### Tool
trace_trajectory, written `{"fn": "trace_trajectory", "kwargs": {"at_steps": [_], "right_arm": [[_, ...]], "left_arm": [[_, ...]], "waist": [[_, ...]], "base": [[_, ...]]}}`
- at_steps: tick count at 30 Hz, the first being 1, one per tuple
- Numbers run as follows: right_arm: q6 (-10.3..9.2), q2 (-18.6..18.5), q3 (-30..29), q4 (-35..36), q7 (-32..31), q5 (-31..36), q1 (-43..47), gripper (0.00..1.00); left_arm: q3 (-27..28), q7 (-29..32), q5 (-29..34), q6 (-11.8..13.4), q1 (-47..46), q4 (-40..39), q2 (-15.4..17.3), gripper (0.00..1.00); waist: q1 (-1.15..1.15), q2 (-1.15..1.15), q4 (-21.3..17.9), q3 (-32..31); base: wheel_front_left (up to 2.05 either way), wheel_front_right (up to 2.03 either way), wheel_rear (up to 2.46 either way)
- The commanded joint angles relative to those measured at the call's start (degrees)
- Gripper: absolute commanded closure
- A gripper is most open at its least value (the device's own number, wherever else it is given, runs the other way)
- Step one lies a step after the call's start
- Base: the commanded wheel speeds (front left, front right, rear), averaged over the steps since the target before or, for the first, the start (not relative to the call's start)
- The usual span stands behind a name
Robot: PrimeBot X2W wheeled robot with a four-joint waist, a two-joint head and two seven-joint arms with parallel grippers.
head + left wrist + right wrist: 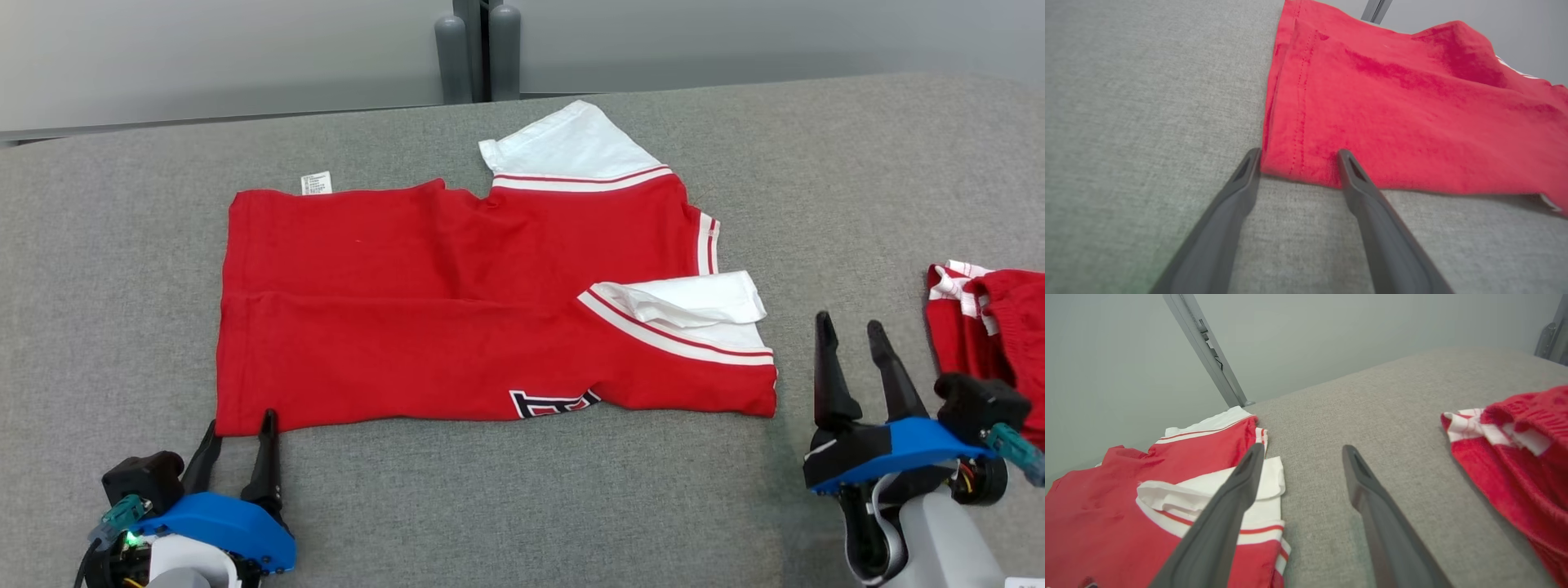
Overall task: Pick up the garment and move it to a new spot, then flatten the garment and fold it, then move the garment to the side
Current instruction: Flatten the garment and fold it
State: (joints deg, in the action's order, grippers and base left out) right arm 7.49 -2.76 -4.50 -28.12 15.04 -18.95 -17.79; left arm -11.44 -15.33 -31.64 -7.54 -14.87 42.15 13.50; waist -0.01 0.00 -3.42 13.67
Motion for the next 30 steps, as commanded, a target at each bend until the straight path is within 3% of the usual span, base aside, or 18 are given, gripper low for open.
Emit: {"fn": "trace_trajectory", "kwargs": {"at_steps": [1,3,14,15,16,17,22,30], "right_arm": [[0.0,-0.3,0.1,0.0,0.2,0.1,1.1,0.0],[0.0,-0.3,1.3,-0.8,0.2,0.3,2.3,0.0],[-0.01,-0.3,7.1,-7.8,0.2,3.3,1.2,0.0],[-0.01,-0.3,7.8,-8.7,0.2,3.4,0.8,0.14],[0.0,-0.3,8.6,-9.8,0.2,4.1,0.5,0.61],[0.0,-0.3,9.4,-10.9,0.2,4.1,0.2,1.0],[0.0,-0.2,10.6,-15.3,0.0,3.5,-1.8,1.0],[-0.01,-0.3,6.5,-14.0,0.1,4.0,0.5,1.0]], "left_arm": [[-0.6,0.4,-0.3,0.1,-0.3,1.3,-0.1,0.33],[-2.3,0.5,-0.9,0.1,-0.4,2.7,-0.2,1.0],[-6.7,0.7,-4.3,0.1,-1.8,4.3,0.7,1.0],[-6.9,0.7,-4.4,0.1,-1.8,4.2,0.9,1.0],[-7.1,0.7,-4.6,0.1,-1.8,4.1,1.0,1.0],[-7.1,0.7,-4.7,0.1,-1.8,4.1,1.1,1.0],[-6.0,0.6,-5.2,0.1,-1.3,3.7,1.3,1.0],[-0.4,0.2,-3.0,0.1,3.2,1.5,-0.8,1.0]], "waist": [[0.01,0.0,-0.2,0.0],[0.01,0.0,-0.4,0.0],[0.01,0.0,0.4,0.8],[0.01,0.0,0.6,0.9],[0.01,0.0,0.7,0.9],[0.01,0.0,0.9,1.0],[0.01,0.0,1.4,0.4],[0.01,0.0,1.9,-6.1]], "base": [[0.0,0.0,0.0],[0.0,0.0,0.0],[0.0,0.0,0.0],[0.0,0.0,0.0],[0.0,0.0,0.0],[0.0,0.0,0.0],[0.0,0.0,0.0],[0.0,0.0,0.0]]}}
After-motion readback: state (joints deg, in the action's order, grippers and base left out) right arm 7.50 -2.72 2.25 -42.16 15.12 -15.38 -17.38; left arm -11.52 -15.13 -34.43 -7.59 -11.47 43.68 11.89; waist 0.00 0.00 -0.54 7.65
